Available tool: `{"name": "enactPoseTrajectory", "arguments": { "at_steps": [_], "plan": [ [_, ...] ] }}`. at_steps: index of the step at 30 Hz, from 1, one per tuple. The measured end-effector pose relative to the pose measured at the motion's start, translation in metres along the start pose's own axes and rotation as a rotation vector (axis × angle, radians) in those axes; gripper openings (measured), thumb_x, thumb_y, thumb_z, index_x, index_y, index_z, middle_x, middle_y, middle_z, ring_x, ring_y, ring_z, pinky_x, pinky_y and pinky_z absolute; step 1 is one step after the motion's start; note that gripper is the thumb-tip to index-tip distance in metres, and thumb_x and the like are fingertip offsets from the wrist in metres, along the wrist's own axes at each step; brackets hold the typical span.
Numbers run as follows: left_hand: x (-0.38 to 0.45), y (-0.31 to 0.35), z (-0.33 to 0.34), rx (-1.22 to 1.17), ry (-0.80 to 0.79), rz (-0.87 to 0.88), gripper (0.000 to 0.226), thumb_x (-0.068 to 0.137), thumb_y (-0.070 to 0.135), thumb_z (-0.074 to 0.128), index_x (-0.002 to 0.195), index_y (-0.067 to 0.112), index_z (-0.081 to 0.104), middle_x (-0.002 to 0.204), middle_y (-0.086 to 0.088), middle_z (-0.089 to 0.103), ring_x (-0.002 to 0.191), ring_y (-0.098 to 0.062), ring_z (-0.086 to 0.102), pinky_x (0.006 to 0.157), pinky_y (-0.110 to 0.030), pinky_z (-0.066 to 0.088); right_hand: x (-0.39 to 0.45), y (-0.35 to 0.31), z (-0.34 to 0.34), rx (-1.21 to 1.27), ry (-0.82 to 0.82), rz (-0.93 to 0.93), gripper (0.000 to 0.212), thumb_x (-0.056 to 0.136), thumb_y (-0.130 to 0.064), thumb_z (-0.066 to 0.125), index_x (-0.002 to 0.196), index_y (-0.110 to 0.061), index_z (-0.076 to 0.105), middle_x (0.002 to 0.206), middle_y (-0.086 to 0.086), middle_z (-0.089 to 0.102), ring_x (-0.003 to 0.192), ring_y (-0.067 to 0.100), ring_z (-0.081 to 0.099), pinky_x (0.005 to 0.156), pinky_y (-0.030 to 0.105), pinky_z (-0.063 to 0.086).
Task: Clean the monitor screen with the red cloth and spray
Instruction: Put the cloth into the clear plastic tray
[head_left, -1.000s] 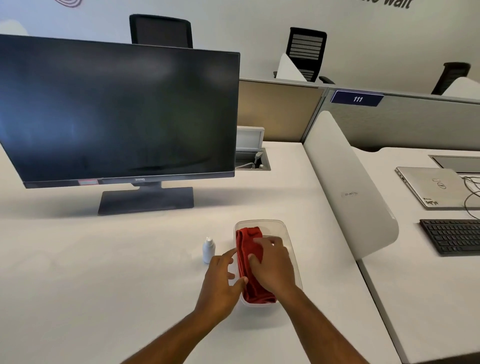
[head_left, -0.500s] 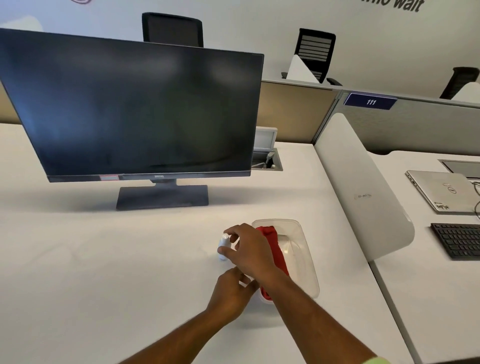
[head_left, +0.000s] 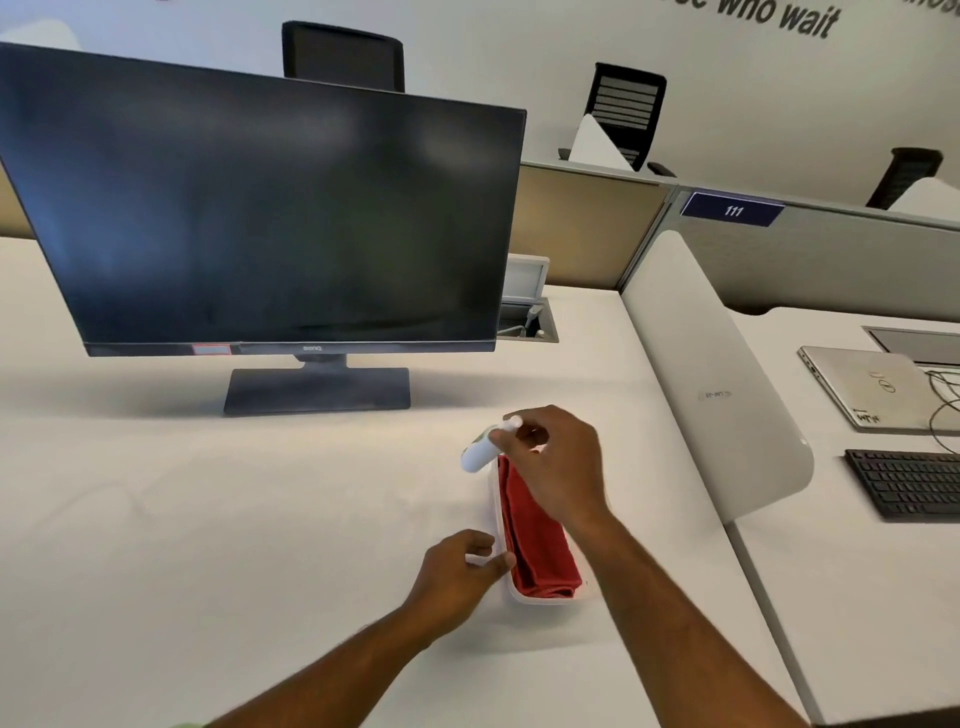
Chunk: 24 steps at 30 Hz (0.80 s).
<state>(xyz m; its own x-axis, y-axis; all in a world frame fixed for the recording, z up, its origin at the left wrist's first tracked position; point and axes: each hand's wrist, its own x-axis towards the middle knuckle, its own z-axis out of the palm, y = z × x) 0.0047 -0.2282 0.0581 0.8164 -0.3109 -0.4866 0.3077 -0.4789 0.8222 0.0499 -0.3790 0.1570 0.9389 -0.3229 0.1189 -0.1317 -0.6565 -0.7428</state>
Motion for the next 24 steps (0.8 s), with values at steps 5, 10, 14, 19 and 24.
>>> {"name": "enactPoseTrajectory", "arguments": {
  "at_steps": [5, 10, 14, 19, 24],
  "plan": [
    [-0.005, 0.005, 0.002, -0.173, -0.029, -0.038, 0.04, 0.087, 0.044, 0.072, 0.119, 0.023, 0.062, 0.116, 0.004, 0.066, 0.096, -0.016, 0.07, 0.084, -0.034, 0.062, 0.004, 0.027, -0.05, -0.02, 0.116, 0.015, 0.021, 0.088, -0.032, 0.088, 0.104, -0.02, 0.08, 0.095, -0.012, 0.075, 0.083, 0.001, 0.07, 0.073, 0.016, 0.052],
    [-0.007, 0.007, 0.003, -0.184, -0.011, -0.037, 0.04, 0.088, 0.043, 0.071, 0.121, 0.021, 0.062, 0.115, 0.004, 0.067, 0.093, -0.016, 0.072, 0.082, -0.033, 0.062, 0.003, 0.063, -0.058, -0.135, 0.11, 0.069, 0.021, 0.091, -0.03, 0.085, 0.106, -0.017, 0.081, 0.1, -0.004, 0.078, 0.081, 0.007, 0.069, 0.072, 0.014, 0.047],
    [-0.009, 0.009, 0.003, -0.182, -0.007, -0.016, 0.036, 0.09, 0.04, 0.07, 0.119, 0.02, 0.063, 0.115, 0.003, 0.067, 0.093, -0.016, 0.072, 0.084, -0.036, 0.062, -0.001, 0.083, -0.047, -0.233, 0.066, 0.095, 0.018, 0.094, -0.029, 0.081, 0.107, -0.016, 0.081, 0.103, -0.001, 0.079, 0.091, 0.018, 0.072, 0.082, 0.031, 0.056],
    [-0.014, 0.013, 0.003, -0.209, -0.008, -0.022, 0.036, 0.093, 0.033, 0.069, 0.123, 0.015, 0.062, 0.118, -0.001, 0.066, 0.1, -0.02, 0.07, 0.087, -0.037, 0.061, -0.003, 0.102, -0.034, -0.253, 0.062, 0.134, 0.018, 0.097, -0.03, 0.078, 0.11, -0.017, 0.079, 0.106, -0.001, 0.078, 0.093, 0.019, 0.073, 0.082, 0.027, 0.05],
    [-0.017, 0.016, 0.003, -0.216, -0.005, -0.03, 0.035, 0.093, 0.033, 0.068, 0.123, 0.017, 0.061, 0.119, 0.0, 0.065, 0.104, -0.02, 0.068, 0.089, -0.037, 0.06, 0.0, 0.108, -0.031, -0.285, 0.073, 0.116, 0.019, 0.098, -0.033, 0.076, 0.109, -0.018, 0.079, 0.105, -0.001, 0.077, 0.089, 0.017, 0.071, 0.078, 0.026, 0.047]
  ]
}}
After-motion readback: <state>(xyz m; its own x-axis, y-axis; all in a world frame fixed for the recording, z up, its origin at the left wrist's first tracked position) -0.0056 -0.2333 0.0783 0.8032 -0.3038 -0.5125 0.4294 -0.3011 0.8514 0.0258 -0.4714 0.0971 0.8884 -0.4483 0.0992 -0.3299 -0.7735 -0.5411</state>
